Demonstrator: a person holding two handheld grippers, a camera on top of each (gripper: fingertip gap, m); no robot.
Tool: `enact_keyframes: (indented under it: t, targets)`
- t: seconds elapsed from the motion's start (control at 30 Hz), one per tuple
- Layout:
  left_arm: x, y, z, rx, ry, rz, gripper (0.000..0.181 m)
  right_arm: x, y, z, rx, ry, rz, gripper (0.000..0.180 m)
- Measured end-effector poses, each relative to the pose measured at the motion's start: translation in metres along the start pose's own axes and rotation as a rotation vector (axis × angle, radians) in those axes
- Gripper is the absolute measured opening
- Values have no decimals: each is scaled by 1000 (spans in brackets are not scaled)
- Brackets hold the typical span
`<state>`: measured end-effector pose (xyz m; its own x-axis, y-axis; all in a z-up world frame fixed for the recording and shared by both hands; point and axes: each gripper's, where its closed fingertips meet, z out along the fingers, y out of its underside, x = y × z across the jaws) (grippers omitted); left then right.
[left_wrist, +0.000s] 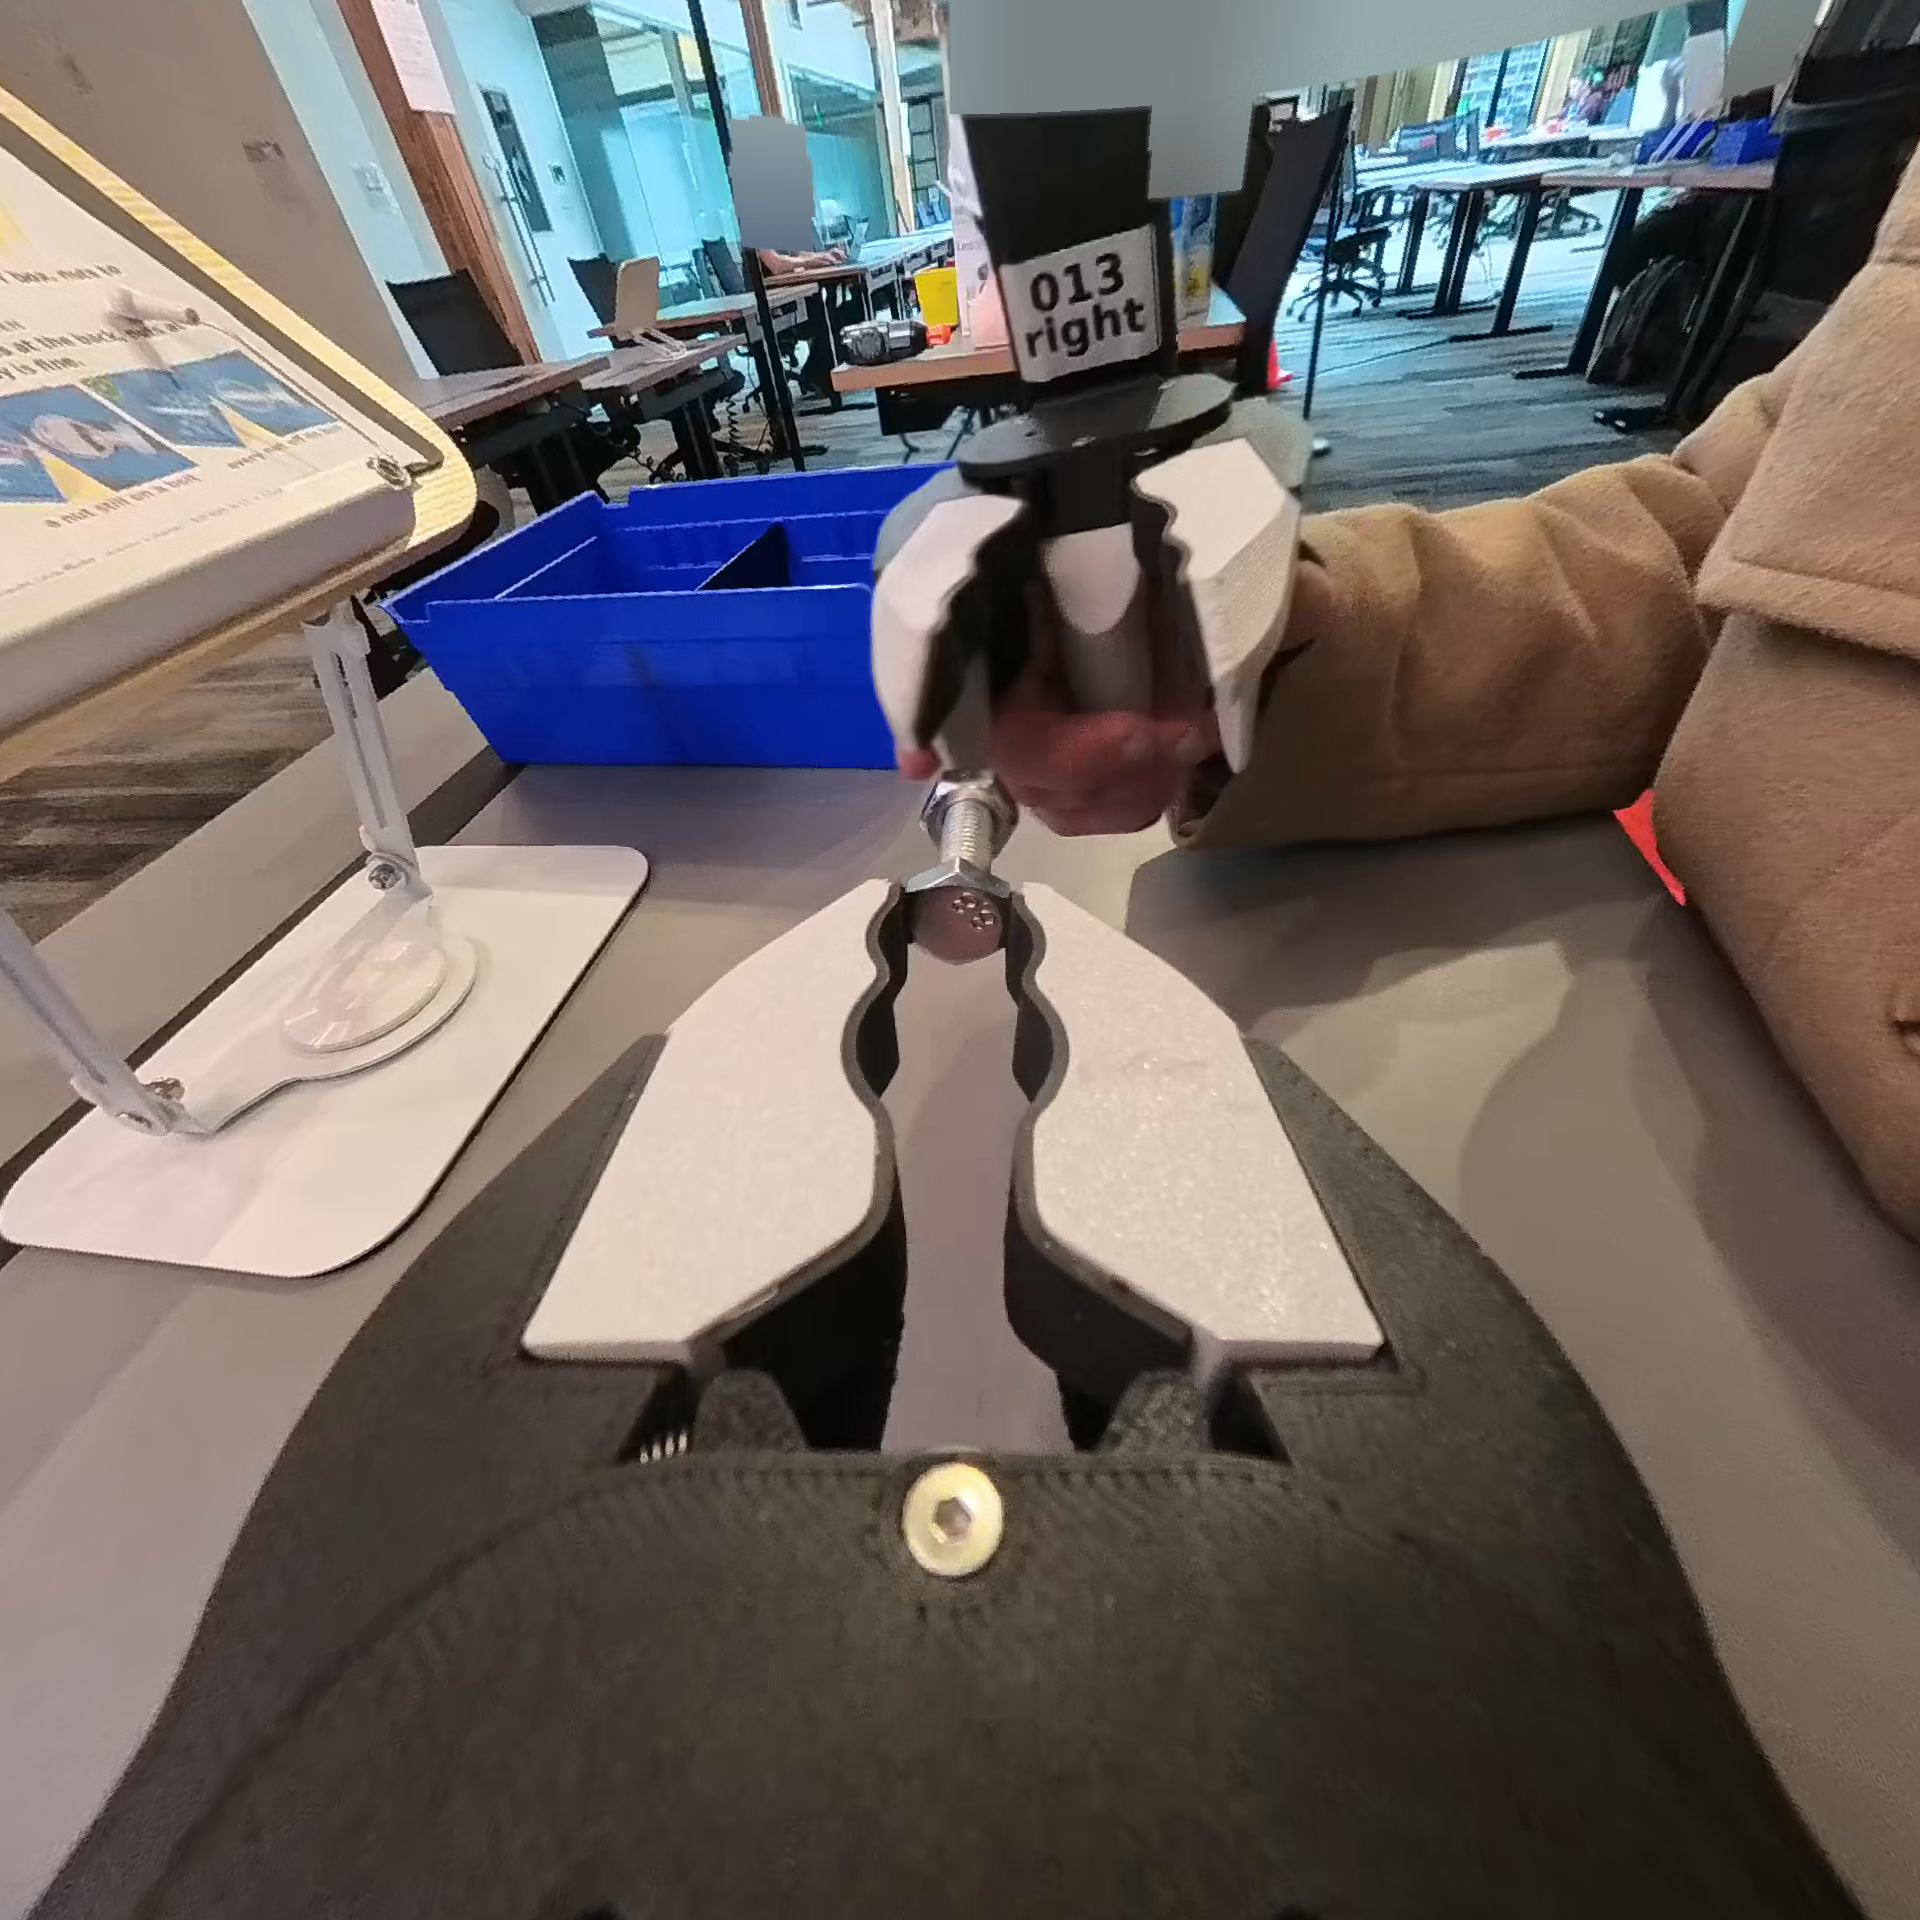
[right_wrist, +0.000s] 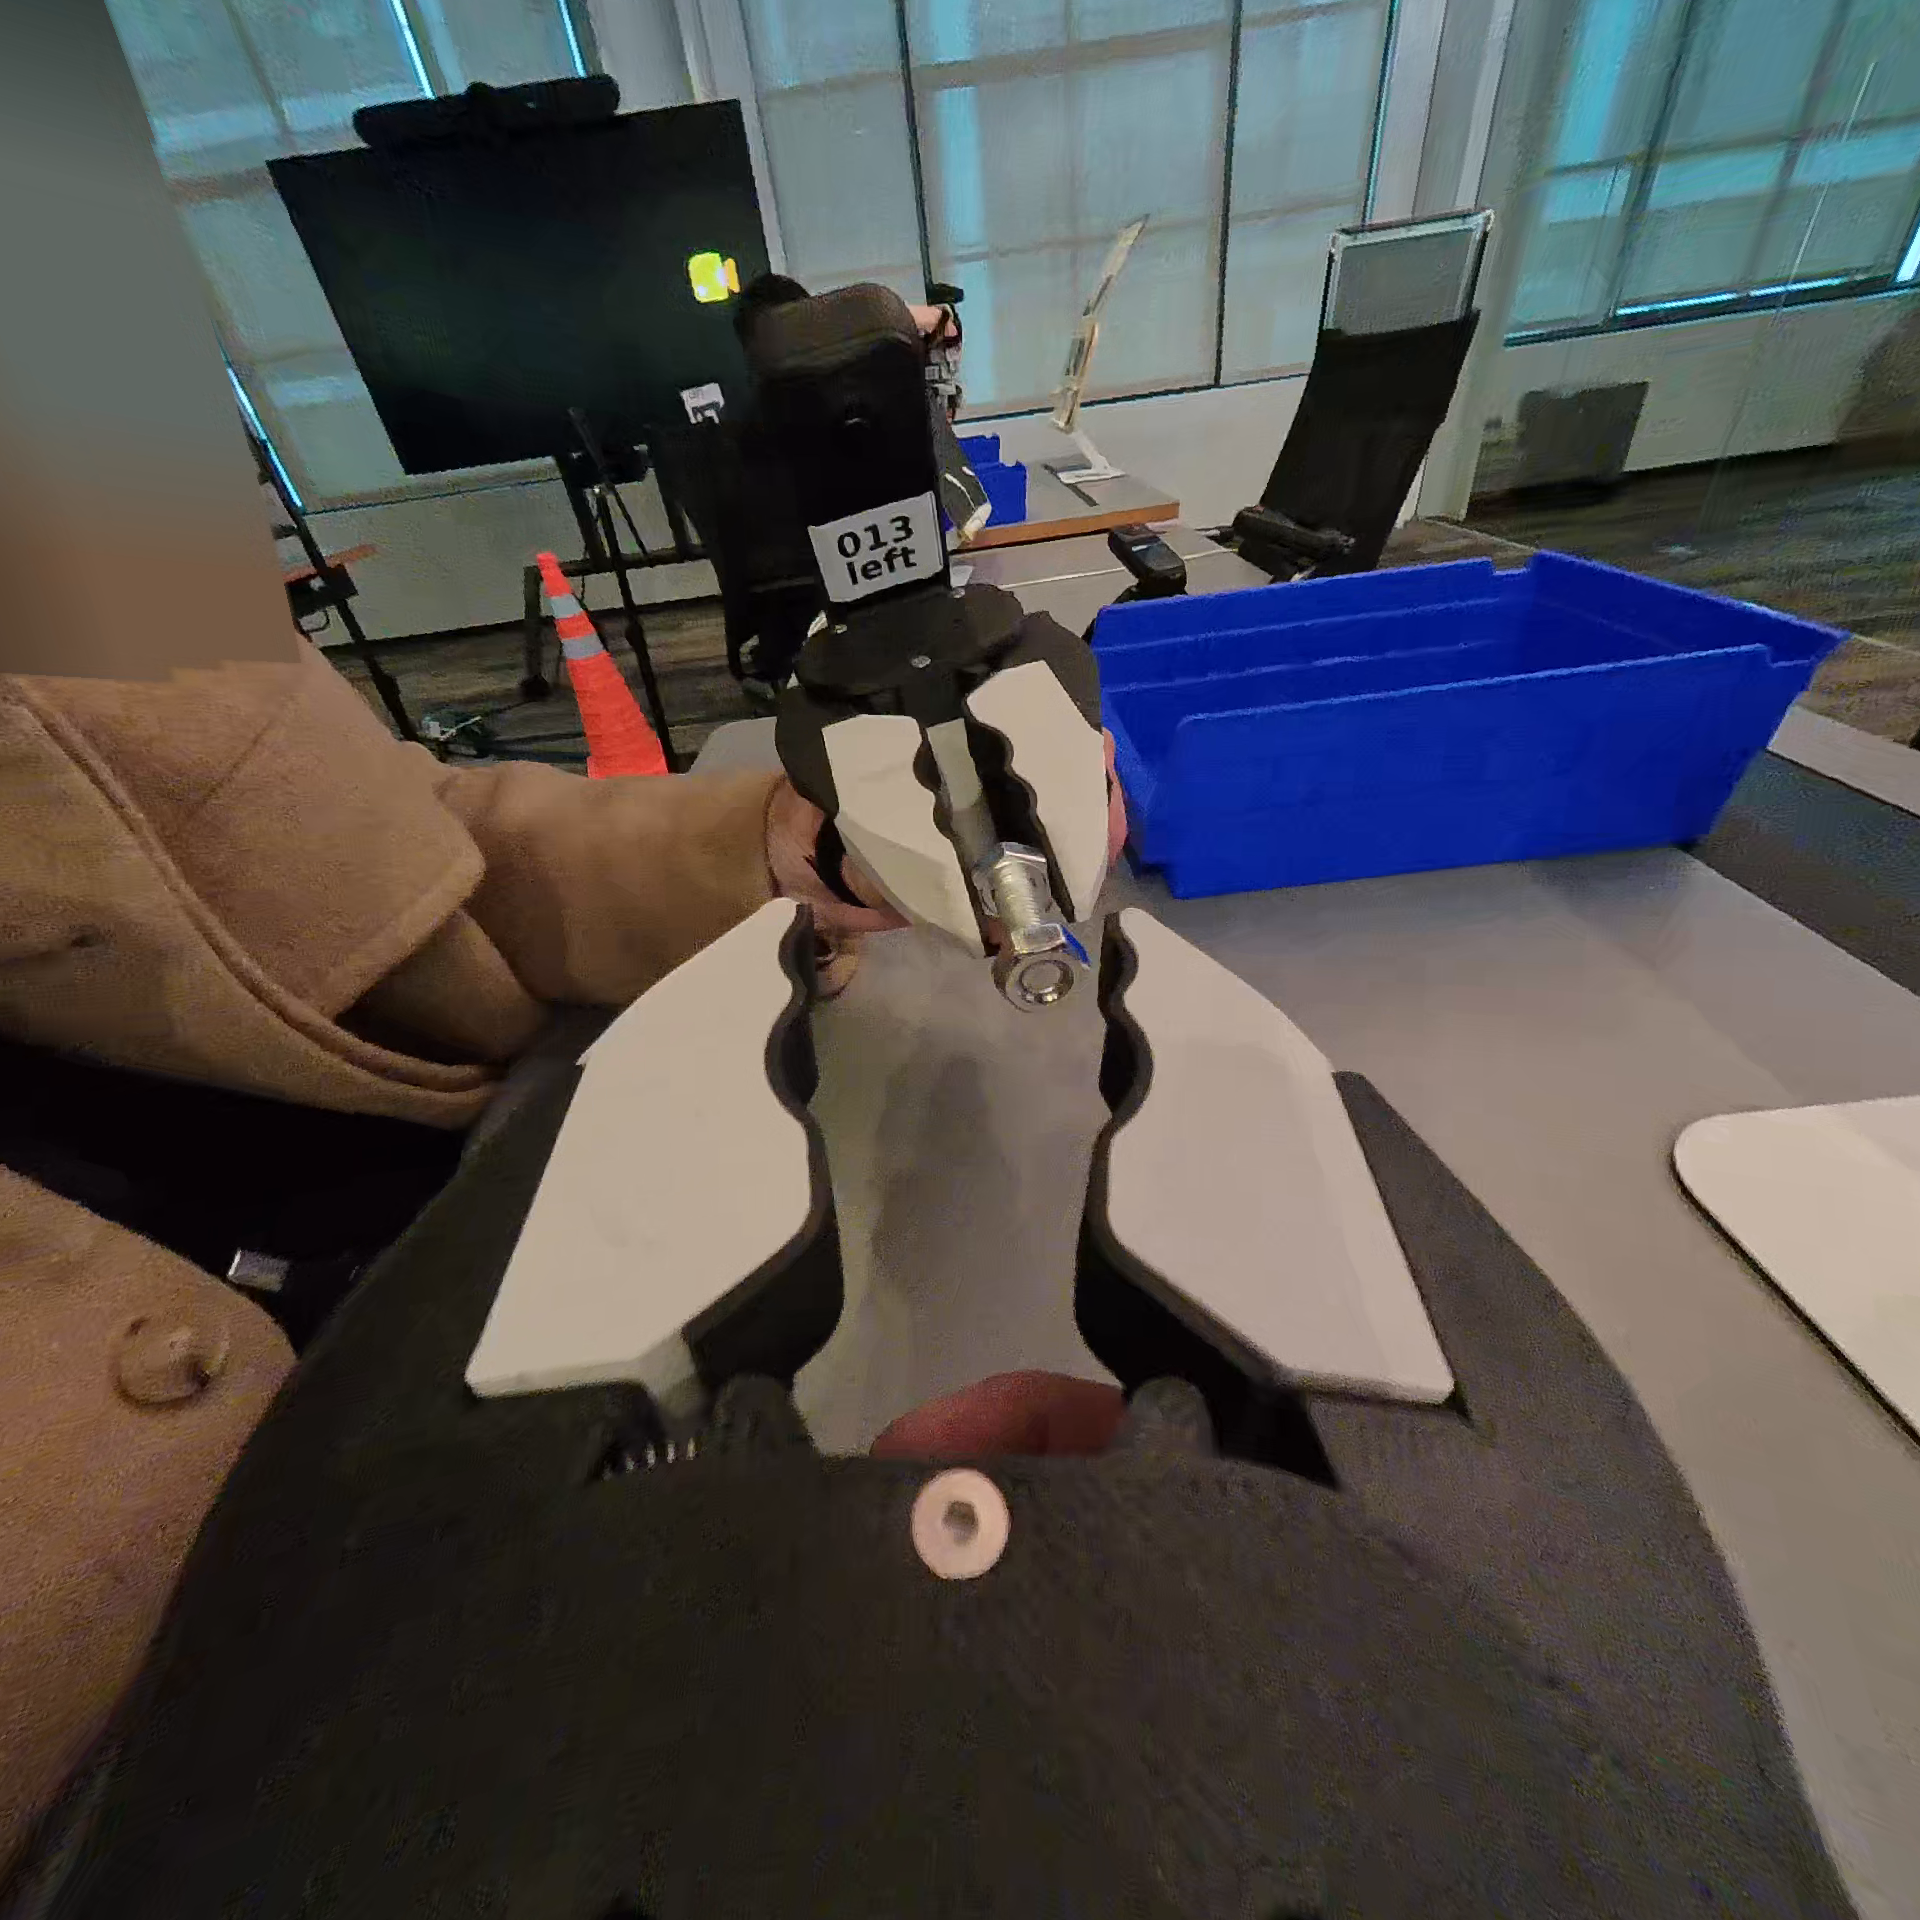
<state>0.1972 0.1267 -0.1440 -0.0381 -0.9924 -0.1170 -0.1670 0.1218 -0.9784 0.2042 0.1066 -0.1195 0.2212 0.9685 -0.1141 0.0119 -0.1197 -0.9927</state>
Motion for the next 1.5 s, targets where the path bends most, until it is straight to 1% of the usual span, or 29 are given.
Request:
enact_keyframes:
  t: [0.17, 0.23, 0.27, 0.33, 0.43, 0.53, 0.57, 0.6, 0.63, 0.77, 0.83, 0.9, 0.97, 1.07, 1.1, 1.17, 1.27, 1.43, 1.47, 1.5]
  targets:
    - [1, 2, 1, -3, 8, -6, 17, -3, 9, 8, -42, -2, -6, 55]
    - [0, 1, 0, 1, 2, -8, 17, -15, 1, 6, -5, -72, -23, 35]
    - [0, 1, 0, 4, 5, -11, 17, -18, -2, 4, 7, -86, -25, 37]
    - [0, 0, -1, 17, 11, -18, 17, -3, -2, 1, 3, 1, -25, 48]
    - [1, -1, 0, 19, 18, -20, 17, 2, 1, 2, -4, 17, 7, 52]
    - [1, 0, 0, 19, 19, -22, 17, -5, 6, 7, -38, 7, -13, 54]
    - [1, 0, 0, 19, 19, -23, 17, -8, 4, 7, -29, -11, -21, 48]
    - [0, 0, 0, 18, 13, -23, 17, -17, 0, 7, -10, -61, -29, 38]
    - [0, 0, 0, 19, 15, -26, 17, -24, -4, 6, 12, -102, -35, 37]
    - [0, -1, 0, 29, 21, -30, 17, -4, -5, 0, 18, -1, -21, 51]
    - [1, -1, 0, 34, 23, -32, 17, 3, 1, 2, -15, 28, 3, 51]
    - [1, -1, 0, 33, 25, -33, 17, 2, 10, 7, -58, 26, -16, 53]
    - [1, -2, -1, 41, 28, -36, 17, -1, 6, 7, -42, 17, -32, 57]
    - [4, -6, -1, 59, 47, -36, 17, -7, 1, 3, -21, -17, -43, 57]
    - [4, -5, 0, 52, 45, -32, 17, -7, -1, 1, -9, -17, -43, 50]
    - [2, 0, 1, 25, 33, -26, 17, -7, -9, -2, 37, -20, -33, 48]
    - [1, -1, 0, 41, 35, -41, 17, 4, 0, -1, -27, 39, -49, 52]
    - [1, -1, -1, 44, 37, -44, 17, 2, 7, 4, -54, 42, -55, 54]
    - [1, -2, -1, 47, 38, -45, 17, 0, 4, 3, -42, 33, -58, 53]
    - [1, -1, -1, 43, 37, -44, 17, -4, 0, 2, -21, 14, -63, 43]
